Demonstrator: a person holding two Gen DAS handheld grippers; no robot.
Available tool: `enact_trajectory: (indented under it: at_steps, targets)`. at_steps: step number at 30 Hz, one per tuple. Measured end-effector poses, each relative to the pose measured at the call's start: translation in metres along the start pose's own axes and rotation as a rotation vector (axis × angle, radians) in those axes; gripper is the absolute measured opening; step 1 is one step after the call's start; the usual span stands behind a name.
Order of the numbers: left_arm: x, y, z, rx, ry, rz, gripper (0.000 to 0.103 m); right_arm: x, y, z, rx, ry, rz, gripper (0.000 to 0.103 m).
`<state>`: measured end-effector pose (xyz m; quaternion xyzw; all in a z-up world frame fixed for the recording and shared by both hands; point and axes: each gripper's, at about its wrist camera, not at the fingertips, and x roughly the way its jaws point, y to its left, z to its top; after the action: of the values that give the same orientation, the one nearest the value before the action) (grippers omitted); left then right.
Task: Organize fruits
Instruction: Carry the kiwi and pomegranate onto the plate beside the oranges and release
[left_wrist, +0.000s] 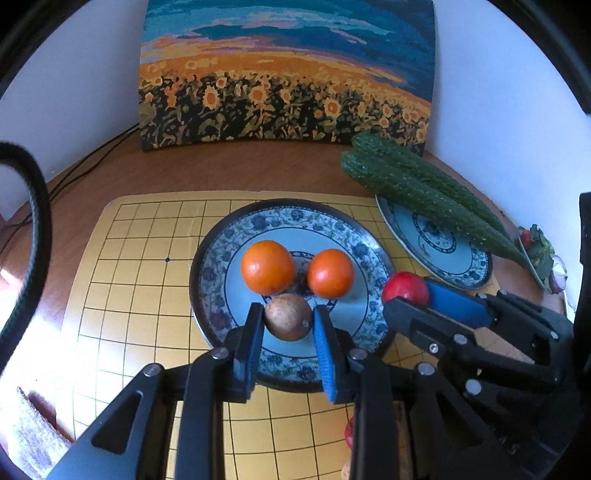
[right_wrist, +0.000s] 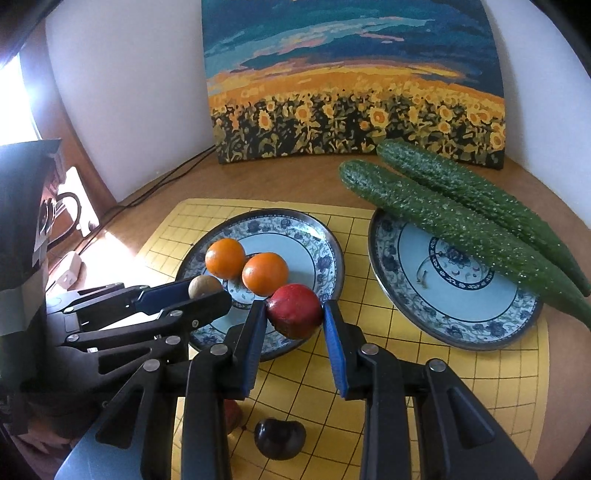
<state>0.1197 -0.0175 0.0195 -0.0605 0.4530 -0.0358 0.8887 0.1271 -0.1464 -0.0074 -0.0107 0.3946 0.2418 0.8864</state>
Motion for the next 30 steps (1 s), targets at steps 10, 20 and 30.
enact_trajectory:
  at_steps: [10, 20, 30]
  targets:
    - [0.007, 0.003, -0.002, -0.010, 0.012, 0.009, 0.028, 0.008, 0.001, -0.001, -0.015, 0.012, -0.006, 0.033]
    - [0.005, 0.004, -0.003, -0.015, 0.020, 0.011, 0.029, 0.011, 0.000, -0.002, 0.001, 0.014, -0.001, 0.034]
    - [-0.014, 0.004, -0.003, -0.026, -0.003, 0.008, 0.044, -0.005, -0.005, -0.002, 0.027, -0.020, 0.008, 0.045]
